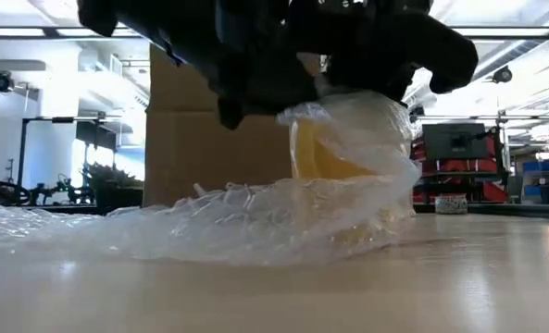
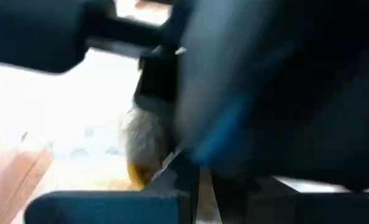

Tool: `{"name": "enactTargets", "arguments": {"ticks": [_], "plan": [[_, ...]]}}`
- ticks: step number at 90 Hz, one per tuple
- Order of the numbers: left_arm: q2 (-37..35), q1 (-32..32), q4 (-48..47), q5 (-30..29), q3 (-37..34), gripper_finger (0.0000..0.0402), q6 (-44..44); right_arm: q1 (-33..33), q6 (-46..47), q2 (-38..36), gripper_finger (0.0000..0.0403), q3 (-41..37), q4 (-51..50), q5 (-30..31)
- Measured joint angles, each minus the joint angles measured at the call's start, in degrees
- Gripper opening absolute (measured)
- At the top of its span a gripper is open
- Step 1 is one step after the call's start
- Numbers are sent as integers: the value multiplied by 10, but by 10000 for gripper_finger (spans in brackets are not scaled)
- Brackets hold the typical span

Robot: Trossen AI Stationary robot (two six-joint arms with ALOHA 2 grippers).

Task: Wrap mug
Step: Wrap the yellow mug in the transparent bubble wrap

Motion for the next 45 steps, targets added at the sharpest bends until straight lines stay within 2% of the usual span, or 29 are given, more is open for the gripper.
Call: {"name": "enactTargets", "arguments": {"ticks": [26, 45], "plan": [[20, -1, 14, -11, 2, 22, 0, 1, 0, -76, 0, 0, -42, 0], [21, 1, 15, -8, 2, 22, 5, 8, 5, -99, 0, 1, -15, -24]]}}
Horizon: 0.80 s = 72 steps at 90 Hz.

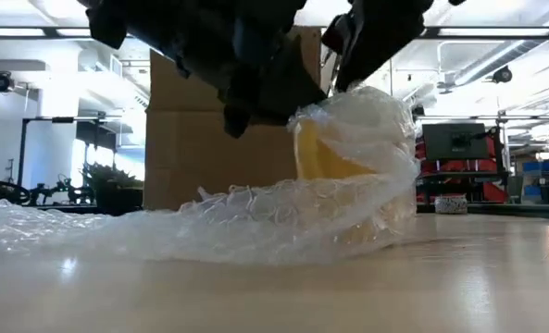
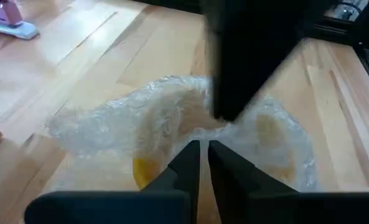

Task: Wrap mug
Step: Wrap the yellow mug in the transparent bubble wrap

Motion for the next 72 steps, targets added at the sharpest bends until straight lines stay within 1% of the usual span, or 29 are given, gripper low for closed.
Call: {"name": "enactTargets", "arguments": {"ticks": [7, 23, 34, 41, 54, 63, 72], "plan": [[0, 0, -1, 0, 0, 22, 0, 6, 4, 2, 0, 1, 4, -12], [1, 0, 2, 0, 0, 22, 2, 10, 4, 54, 0, -16, 15, -14], [-5, -1, 3, 2, -2, 22, 7, 6, -9, 89, 0, -17, 19, -2], [-18, -6, -5, 5, -3, 22, 13, 4, -9, 97, 0, -16, 20, 7], [-66, -25, -37, 12, -5, 22, 16, 2, -9, 95, 0, -22, 22, 5], [-102, -42, -91, 11, -3, 22, -11, 2, -16, 86, 0, -22, 33, 7], [-112, -64, -131, 5, -4, 22, -42, 2, -15, 84, 0, -22, 33, 8]]}}
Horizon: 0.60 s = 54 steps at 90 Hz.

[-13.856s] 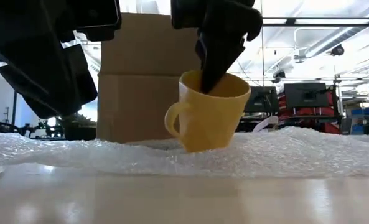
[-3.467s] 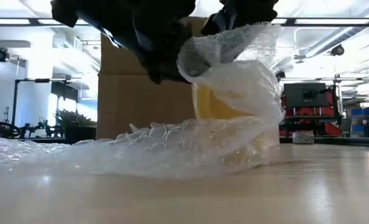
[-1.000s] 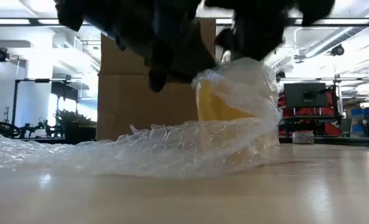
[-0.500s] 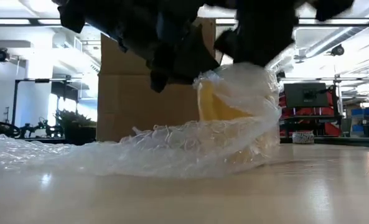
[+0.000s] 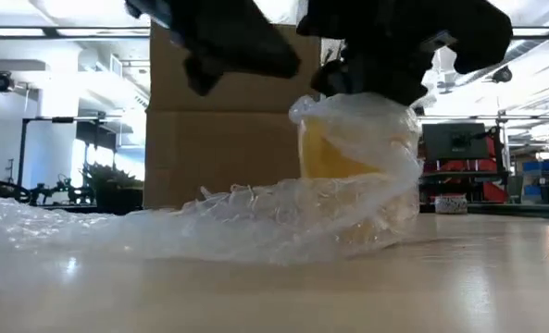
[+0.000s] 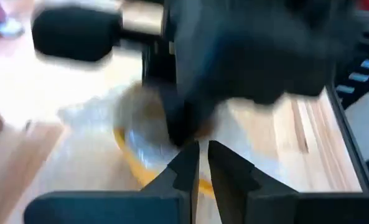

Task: Wrap mug
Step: Wrap the yellow mug in the transparent bubble wrap

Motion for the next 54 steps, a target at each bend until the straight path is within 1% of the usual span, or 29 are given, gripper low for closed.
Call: {"name": "enactTargets", "arguments": {"ticks": [9, 20, 29, 34, 42, 50, 54], "plan": [[15, -11, 13, -2, 1, 22, -8, 0, 0, 0, 0, 0, 3, 0], [63, -7, 38, 2, 1, 22, -13, 0, 0, 0, 0, 0, 5, 0], [95, 3, 90, 2, 7, 22, 10, 0, 0, -1, 0, 0, 6, 0], [100, 10, 107, 3, 15, 22, 25, 0, 0, -1, 0, 0, 6, 0], [100, 20, 109, 6, 28, 22, 45, 0, 0, -1, 0, 0, 6, 0], [92, 26, 109, 47, 38, 22, 70, 0, 0, -2, 0, 0, 7, 0], [89, 27, 111, 56, 43, 22, 72, 0, 0, -2, 0, 0, 8, 0]]}}
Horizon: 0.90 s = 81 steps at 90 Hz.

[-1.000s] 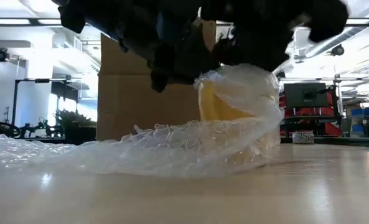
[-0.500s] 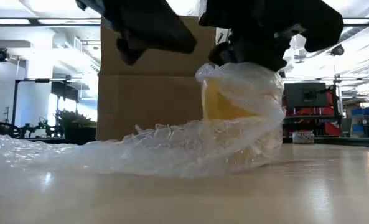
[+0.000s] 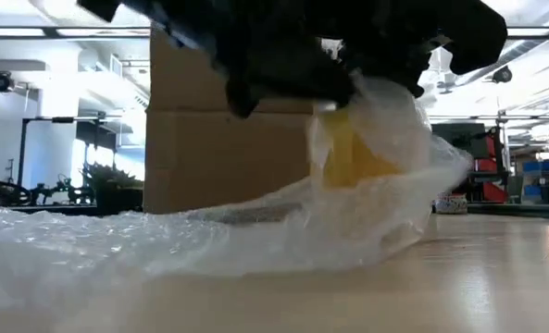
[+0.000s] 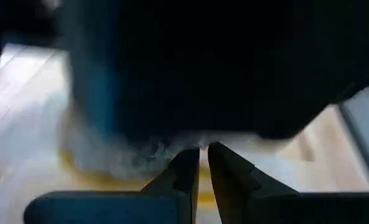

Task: Wrap mug
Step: Wrap the yellow mug in the transparent bubble wrap

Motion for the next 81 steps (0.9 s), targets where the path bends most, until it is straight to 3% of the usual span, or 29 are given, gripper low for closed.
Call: {"name": "enactTargets", "arguments": {"ticks": [31, 56, 81], "plan": [[15, 20, -33, -27, 0, 22, -2, 0, 0, -5, 0, 0, -6, 0], [49, 26, -4, -32, 3, 22, -23, -3, 6, -27, 0, 47, -159, -3], [44, 25, -8, -29, 1, 23, -21, 7, 29, -73, 0, 68, -180, -4]]}}
